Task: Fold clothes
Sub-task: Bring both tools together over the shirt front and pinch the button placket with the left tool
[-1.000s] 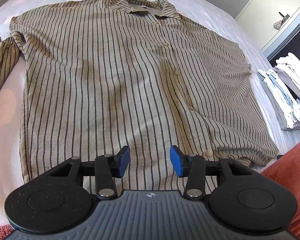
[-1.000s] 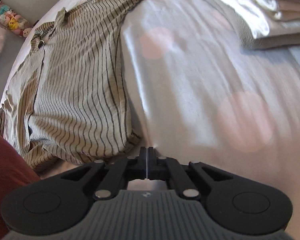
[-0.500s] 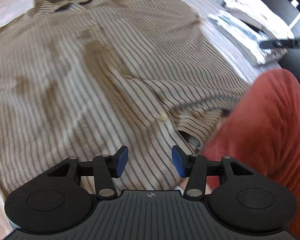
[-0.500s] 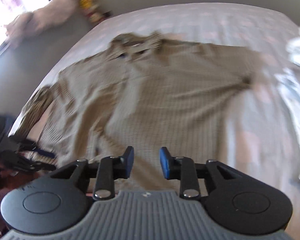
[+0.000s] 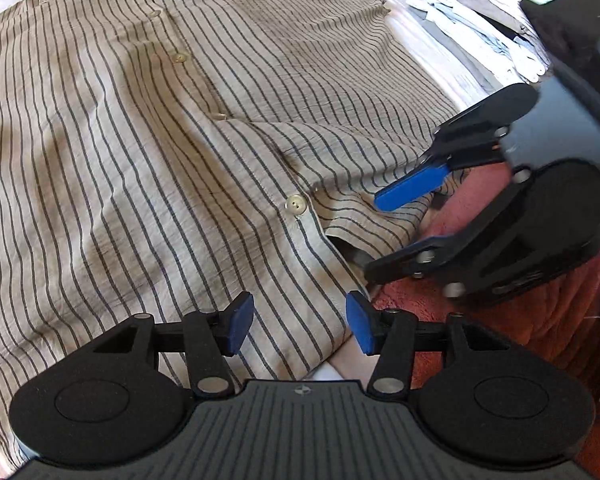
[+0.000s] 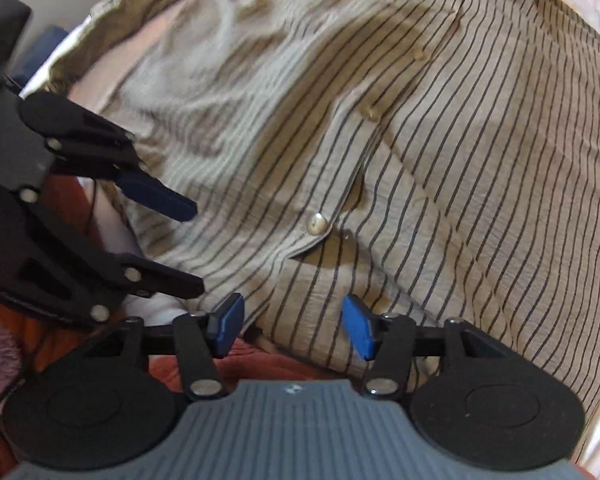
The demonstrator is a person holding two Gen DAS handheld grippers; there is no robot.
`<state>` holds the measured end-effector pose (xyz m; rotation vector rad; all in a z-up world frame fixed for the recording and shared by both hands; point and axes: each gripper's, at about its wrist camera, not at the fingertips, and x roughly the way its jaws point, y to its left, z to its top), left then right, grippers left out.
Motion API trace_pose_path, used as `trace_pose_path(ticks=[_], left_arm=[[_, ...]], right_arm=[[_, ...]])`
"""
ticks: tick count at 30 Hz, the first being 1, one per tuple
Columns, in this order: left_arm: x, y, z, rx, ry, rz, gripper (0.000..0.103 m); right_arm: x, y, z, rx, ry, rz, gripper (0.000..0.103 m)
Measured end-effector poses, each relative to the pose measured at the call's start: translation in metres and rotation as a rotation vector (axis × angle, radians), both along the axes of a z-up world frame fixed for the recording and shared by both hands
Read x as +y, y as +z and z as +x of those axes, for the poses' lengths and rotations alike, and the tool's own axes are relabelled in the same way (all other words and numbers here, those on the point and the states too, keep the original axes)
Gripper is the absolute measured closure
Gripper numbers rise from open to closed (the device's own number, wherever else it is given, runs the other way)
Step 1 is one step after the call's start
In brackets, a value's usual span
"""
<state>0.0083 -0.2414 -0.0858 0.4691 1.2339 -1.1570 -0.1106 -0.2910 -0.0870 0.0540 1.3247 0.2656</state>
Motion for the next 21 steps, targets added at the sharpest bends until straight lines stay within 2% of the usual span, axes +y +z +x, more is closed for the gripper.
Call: trace_pose_path(ticks=[2,4,7,12,14,16,18,21], left_arm=[[-0.002,0.001,0.001,-0.001,-0.002,-0.006,0.054],[-0.001,0.001,0.003,0.006,0.009,-0.013,0.054],[0.000,0.002,0.006,0.020,0.022,-0.019,0.054],[-0.003,0.000,0.005,0.030,0.010,-0.003,0.054],[-0.003,-0.001,0.006,0.038,0.007,0.002,0.054],[-0.001,0.002,0.009,0.044,0.018,-0.009,0.054],[0.008,0.009,0.013,0.057,0.040,-0.043,0.054],[0.027,0.025,0.025,0.050,0.088,-0.062,0.054]], right_arm=[[0.000,-0.006,0.002,0.031,0.003,0.016,0.092],[-0.001,-0.010,0.002,0.061,0.015,0.032,0.098],[-0.002,-0.015,0.002,0.119,0.050,0.132,0.101],[-0.014,-0.016,0.004,0.137,0.034,0.243,0.101],[-0.016,-0.016,0.002,0.130,0.035,0.258,0.096],[-0.023,-0.010,-0.002,0.079,0.028,0.301,0.084],[-0.032,-0.001,-0.007,0.011,0.014,0.357,0.060],[-0.054,0.007,-0.018,-0.086,-0.071,0.437,0.058]])
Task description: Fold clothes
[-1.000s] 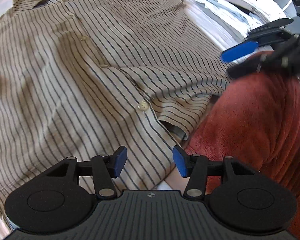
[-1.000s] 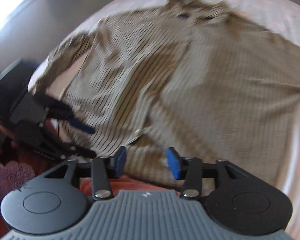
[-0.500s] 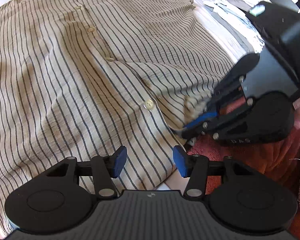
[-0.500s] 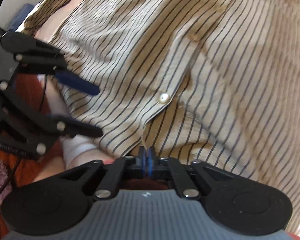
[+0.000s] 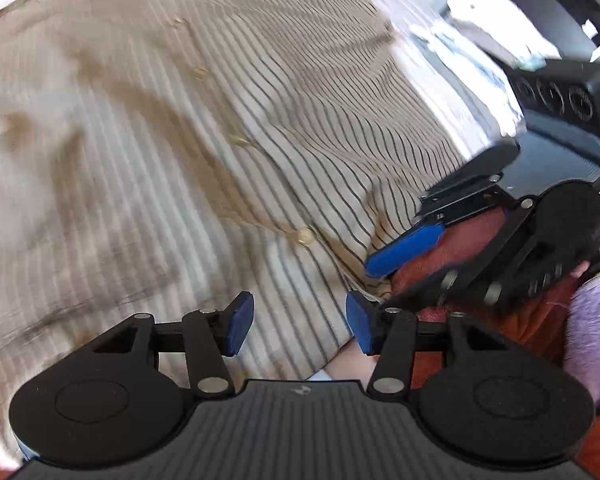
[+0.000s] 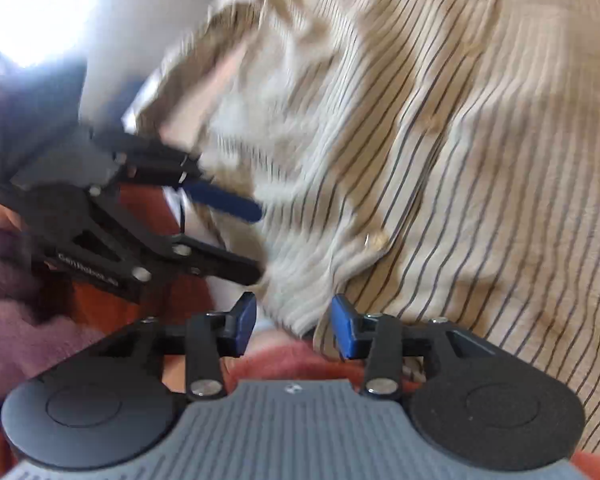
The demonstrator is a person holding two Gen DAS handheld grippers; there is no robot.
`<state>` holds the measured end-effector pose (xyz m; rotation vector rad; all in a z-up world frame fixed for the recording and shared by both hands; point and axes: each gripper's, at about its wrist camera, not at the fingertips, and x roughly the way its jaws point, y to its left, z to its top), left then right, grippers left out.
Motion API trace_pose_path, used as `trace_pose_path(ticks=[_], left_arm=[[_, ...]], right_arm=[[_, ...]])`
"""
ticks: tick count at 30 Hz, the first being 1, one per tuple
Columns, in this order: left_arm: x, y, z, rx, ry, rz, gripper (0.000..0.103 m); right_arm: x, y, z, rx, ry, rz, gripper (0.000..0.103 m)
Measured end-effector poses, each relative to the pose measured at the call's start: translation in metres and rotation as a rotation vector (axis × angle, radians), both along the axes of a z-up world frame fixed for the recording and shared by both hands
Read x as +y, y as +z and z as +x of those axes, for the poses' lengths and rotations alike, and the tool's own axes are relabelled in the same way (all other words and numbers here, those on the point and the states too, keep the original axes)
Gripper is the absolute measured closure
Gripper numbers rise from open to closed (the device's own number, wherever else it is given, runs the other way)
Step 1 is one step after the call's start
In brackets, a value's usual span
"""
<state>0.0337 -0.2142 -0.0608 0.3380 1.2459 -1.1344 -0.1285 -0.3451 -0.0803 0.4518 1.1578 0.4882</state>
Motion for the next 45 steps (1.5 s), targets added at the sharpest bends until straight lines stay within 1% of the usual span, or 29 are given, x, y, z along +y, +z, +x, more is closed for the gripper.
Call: trace_pose_path(ticks=[2,4,5,7,8,9,12,15,17,20,22,23,24,25,27,28,29,30,33,37,38,39,41,43,45], left_arm=[[0.015,0.011,0.014,-0.037,0.039,0.021,0.054],[0.030,0.021,0.033,-0.068,0.098,0.054,0.054],[0.039,0.026,0.043,-0.081,0.139,0.073,0.054],[0.057,0.033,0.065,-0.103,0.220,0.113,0.054],[0.065,0.034,0.076,-0.101,0.262,0.137,0.054],[0.073,0.033,0.088,-0.094,0.306,0.165,0.054],[0.087,0.021,0.118,-0.056,0.411,0.287,0.054],[0.099,-0.005,0.142,0.008,0.476,0.437,0.054],[0.105,-0.025,0.149,0.043,0.489,0.525,0.054],[0.104,-0.051,0.153,0.083,0.476,0.615,0.055],[0.104,-0.059,0.154,0.103,0.483,0.623,0.057],[0.102,-0.060,0.154,0.100,0.478,0.625,0.060],[0.100,-0.059,0.152,0.091,0.456,0.627,0.065],[0.098,-0.059,0.150,0.081,0.434,0.629,0.068],[0.092,-0.061,0.144,0.060,0.383,0.658,0.084],[0.088,-0.062,0.140,0.049,0.353,0.681,0.090],[0.085,-0.064,0.137,0.040,0.321,0.708,0.100],[0.082,-0.066,0.133,0.030,0.289,0.734,0.102],[0.078,-0.069,0.125,0.023,0.210,0.812,0.103],[0.082,-0.072,0.121,0.041,0.184,0.862,0.103],[0.082,-0.074,0.121,0.043,0.185,0.865,0.103],[0.083,-0.074,0.122,0.047,0.191,0.858,0.103],[0.089,-0.071,0.126,0.072,0.222,0.821,0.103],[0.096,-0.066,0.130,0.097,0.255,0.776,0.098],[0.109,-0.053,0.140,0.098,0.304,0.694,0.074]], right_arm=[[-0.015,-0.001,-0.005,-0.025,-0.076,0.054,0.058],[-0.023,-0.002,-0.006,-0.045,-0.122,0.088,0.058],[-0.025,-0.003,-0.006,-0.052,-0.135,0.095,0.057],[-0.025,-0.003,-0.007,-0.057,-0.133,0.091,0.053],[-0.025,-0.004,-0.007,-0.059,-0.133,0.089,0.048],[-0.025,-0.004,-0.006,-0.061,-0.132,0.089,0.047],[-0.031,-0.006,-0.005,-0.064,-0.141,0.100,0.047],[-0.038,-0.008,-0.006,-0.072,-0.161,0.127,0.047],[-0.038,-0.008,-0.004,-0.081,-0.173,0.143,0.047],[-0.041,-0.010,-0.004,-0.087,-0.183,0.152,0.047],[-0.035,-0.009,0.001,-0.090,-0.186,0.155,0.047],[-0.036,-0.009,0.001,-0.092,-0.185,0.158,0.047],[-0.036,-0.008,0.002,-0.094,-0.184,0.160,0.047],[-0.036,-0.008,0.002,-0.096,-0.183,0.161,0.047],[-0.037,-0.007,0.002,-0.098,-0.185,0.164,0.047],[-0.038,-0.007,0.001,-0.100,-0.186,0.166,0.047],[-0.039,-0.006,-0.001,-0.101,-0.188,0.169,0.047],[-0.040,-0.006,-0.002,-0.103,-0.189,0.169,0.047],[-0.042,-0.004,-0.004,-0.114,-0.192,0.168,0.047],[-0.049,-0.004,-0.006,-0.120,-0.215,0.193,0.047],[-0.051,-0.005,-0.006,-0.119,-0.220,0.200,0.043],[-0.051,-0.005,-0.005,-0.118,-0.221,0.203,0.037],[-0.052,-0.006,-0.004,-0.121,-0.218,0.207,0.034],[-0.054,-0.006,-0.004,-0.123,-0.220,0.215,0.034],[-0.055,-0.007,-0.004,-0.124,-0.237,0.217,0.034]])
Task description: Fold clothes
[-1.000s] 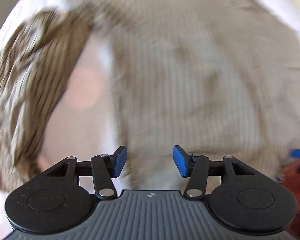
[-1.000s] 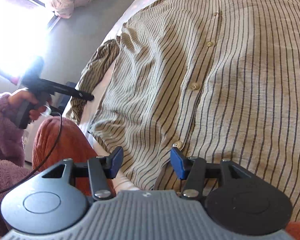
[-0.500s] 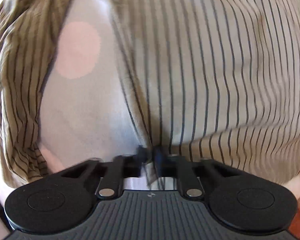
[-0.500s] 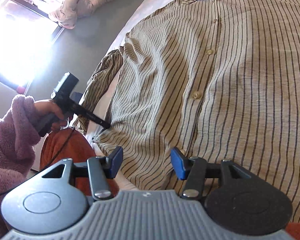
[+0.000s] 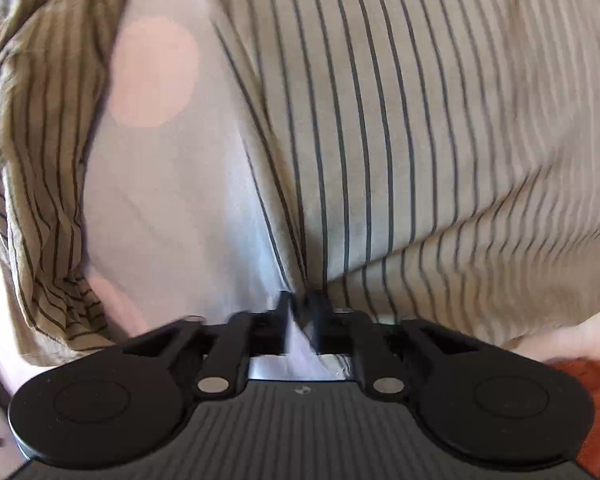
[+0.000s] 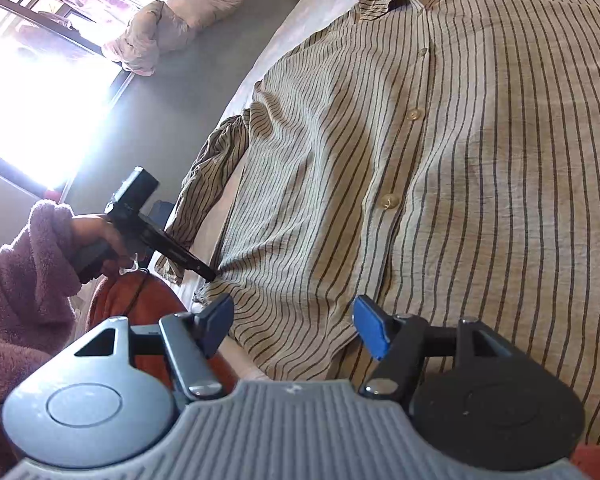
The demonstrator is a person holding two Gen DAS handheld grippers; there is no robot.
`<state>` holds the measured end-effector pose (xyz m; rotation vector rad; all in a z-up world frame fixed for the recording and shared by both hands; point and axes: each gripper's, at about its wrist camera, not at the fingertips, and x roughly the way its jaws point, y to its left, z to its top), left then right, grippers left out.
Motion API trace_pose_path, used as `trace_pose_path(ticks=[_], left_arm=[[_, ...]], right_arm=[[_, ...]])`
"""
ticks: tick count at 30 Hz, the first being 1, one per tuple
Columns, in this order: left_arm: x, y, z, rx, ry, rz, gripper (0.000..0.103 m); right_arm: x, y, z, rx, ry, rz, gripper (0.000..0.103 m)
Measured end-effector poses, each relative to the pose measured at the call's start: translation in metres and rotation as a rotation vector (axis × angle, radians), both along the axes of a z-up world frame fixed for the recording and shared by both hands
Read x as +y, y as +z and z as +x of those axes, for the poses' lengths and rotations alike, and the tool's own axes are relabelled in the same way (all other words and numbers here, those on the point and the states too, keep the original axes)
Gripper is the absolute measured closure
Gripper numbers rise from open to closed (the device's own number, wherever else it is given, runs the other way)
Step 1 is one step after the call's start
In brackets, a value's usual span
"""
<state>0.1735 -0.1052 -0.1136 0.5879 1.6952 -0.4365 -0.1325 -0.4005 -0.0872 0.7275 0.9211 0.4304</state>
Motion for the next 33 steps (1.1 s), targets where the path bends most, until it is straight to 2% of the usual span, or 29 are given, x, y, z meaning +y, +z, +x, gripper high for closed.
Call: trace_pose_path(ticks=[3,8,12,13,15,17,20,22,25,26,28,33], left_arm=[[0.022,0.022,0.016,-0.060,0.072,-0.110,0.062],[0.051,0.056,0.050,-0.268,0.151,-0.215,0.059],[0.049,0.068,0.075,-0.389,0.140,-0.289,0.060],[0.041,0.070,0.085,-0.401,0.146,-0.321,0.061],[0.030,0.064,0.106,-0.406,0.155,-0.390,0.070],[0.024,0.053,0.121,-0.418,0.159,-0.433,0.071],[0.017,0.036,0.137,-0.430,0.197,-0.421,0.071],[0.015,0.024,0.144,-0.440,0.220,-0.426,0.072],[0.022,0.015,0.155,-0.488,0.246,-0.415,0.087],[0.028,0.016,0.159,-0.498,0.262,-0.413,0.097],[0.041,0.017,0.168,-0.520,0.294,-0.400,0.097],[0.077,0.019,0.190,-0.577,0.349,-0.299,0.097]], right_arm=[[-0.005,0.001,-0.001,-0.006,-0.041,-0.002,0.034],[-0.010,0.009,0.006,-0.043,-0.126,-0.053,0.034],[-0.015,0.016,0.018,-0.145,-0.242,-0.151,0.033],[-0.016,0.016,0.022,-0.164,-0.274,-0.180,0.033],[-0.019,0.014,0.030,-0.192,-0.332,-0.213,0.034],[-0.024,0.012,0.036,-0.226,-0.384,-0.249,0.033],[-0.029,0.009,0.047,-0.278,-0.447,-0.312,0.033],[-0.027,0.007,0.055,-0.301,-0.473,-0.396,0.033],[-0.028,-0.002,0.063,-0.296,-0.493,-0.477,0.033],[-0.029,-0.005,0.067,-0.286,-0.497,-0.486,0.034],[-0.034,-0.011,0.071,-0.264,-0.509,-0.483,0.033],[-0.046,-0.022,0.076,-0.214,-0.549,-0.461,0.033]])
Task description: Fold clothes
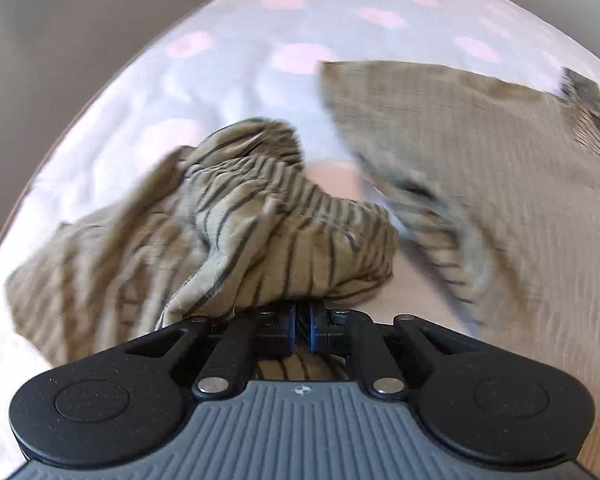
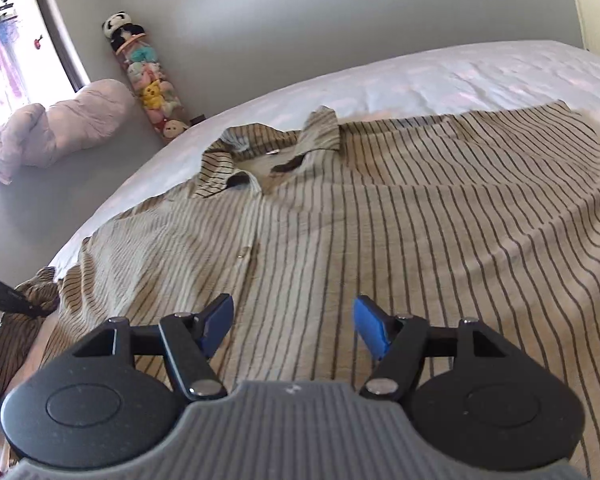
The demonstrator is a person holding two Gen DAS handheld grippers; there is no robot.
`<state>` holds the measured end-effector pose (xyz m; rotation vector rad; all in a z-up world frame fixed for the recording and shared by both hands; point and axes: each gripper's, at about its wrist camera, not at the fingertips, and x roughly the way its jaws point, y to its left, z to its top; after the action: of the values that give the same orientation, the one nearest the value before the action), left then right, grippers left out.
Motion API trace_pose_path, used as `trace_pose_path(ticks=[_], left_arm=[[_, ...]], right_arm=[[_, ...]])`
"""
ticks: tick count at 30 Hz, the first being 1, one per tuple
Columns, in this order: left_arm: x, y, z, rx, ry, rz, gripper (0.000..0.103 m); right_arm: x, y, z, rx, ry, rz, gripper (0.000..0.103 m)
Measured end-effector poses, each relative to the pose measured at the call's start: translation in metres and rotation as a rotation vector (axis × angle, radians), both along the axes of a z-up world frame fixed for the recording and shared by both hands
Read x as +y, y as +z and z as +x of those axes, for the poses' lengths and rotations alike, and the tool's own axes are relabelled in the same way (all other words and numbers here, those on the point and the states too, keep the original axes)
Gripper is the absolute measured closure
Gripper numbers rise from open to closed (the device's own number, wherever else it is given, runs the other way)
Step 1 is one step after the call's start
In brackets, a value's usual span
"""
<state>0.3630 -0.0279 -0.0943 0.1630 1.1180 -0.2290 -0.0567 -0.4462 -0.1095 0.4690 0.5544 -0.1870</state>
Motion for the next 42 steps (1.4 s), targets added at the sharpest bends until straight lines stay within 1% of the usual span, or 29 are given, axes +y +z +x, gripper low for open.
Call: trace_pose_path(ticks=[4,7,8,10,12,17,20,22,25,28,31,35,36,37,40,42], left_arm=[[0.020,0.005,0.011,-0.030,0.064,0.095,0.097],[0.041,0.006,0.019,-0.043,0.161,0.165,0.097],[0.046,0.007,0.020,-0.046,0.194,0.182,0.097],[0.053,0.009,0.021,-0.043,0.232,0.188,0.097],[0.048,0.012,0.019,-0.037,0.208,0.166,0.097],[0.023,0.019,0.012,-0.026,0.125,0.026,0.091],[0.003,0.022,0.011,-0.031,0.078,-0.059,0.091],[-0.013,0.024,0.010,-0.046,0.021,-0.109,0.091],[-0.039,0.024,0.009,-0.071,-0.064,-0.111,0.090],[-0.057,0.022,0.015,-0.071,-0.091,-0.110,0.086],[-0.071,0.012,0.021,-0.065,-0.116,-0.096,0.086],[-0.078,0.000,0.018,-0.040,-0.126,-0.105,0.086],[-0.078,-0.003,0.017,-0.035,-0.125,-0.105,0.094],[-0.077,-0.005,0.016,-0.033,-0.123,-0.104,0.100],[-0.068,-0.006,0.011,-0.044,-0.107,-0.099,0.101],[-0.056,-0.004,0.011,-0.040,-0.073,-0.086,0.101]], right_arm=[[0.001,-0.001,0.001,0.005,-0.004,0.003,0.033],[0.003,-0.002,0.002,0.010,0.007,-0.002,0.033],[0.003,-0.002,0.003,0.012,0.008,-0.001,0.033],[0.004,-0.002,0.002,0.012,0.008,0.000,0.033],[0.004,-0.002,0.002,0.008,0.005,0.002,0.033],[0.006,0.001,-0.001,-0.006,0.007,0.001,0.033],[0.006,0.002,-0.002,-0.014,0.008,0.004,0.033],[0.005,0.001,-0.003,-0.014,0.004,0.011,0.033],[0.003,-0.001,-0.002,-0.008,0.004,0.021,0.033],[0.004,-0.003,0.000,-0.004,0.011,0.024,0.033],[0.003,-0.005,0.001,0.003,0.010,0.031,0.033],[0.001,-0.008,0.003,0.017,0.008,0.042,0.033],[0.001,-0.009,0.004,0.020,0.009,0.043,0.033],[0.002,-0.009,0.004,0.022,0.011,0.043,0.033],[0.003,-0.010,0.005,0.027,0.014,0.043,0.033],[0.003,-0.010,0.005,0.029,0.014,0.044,0.033]])
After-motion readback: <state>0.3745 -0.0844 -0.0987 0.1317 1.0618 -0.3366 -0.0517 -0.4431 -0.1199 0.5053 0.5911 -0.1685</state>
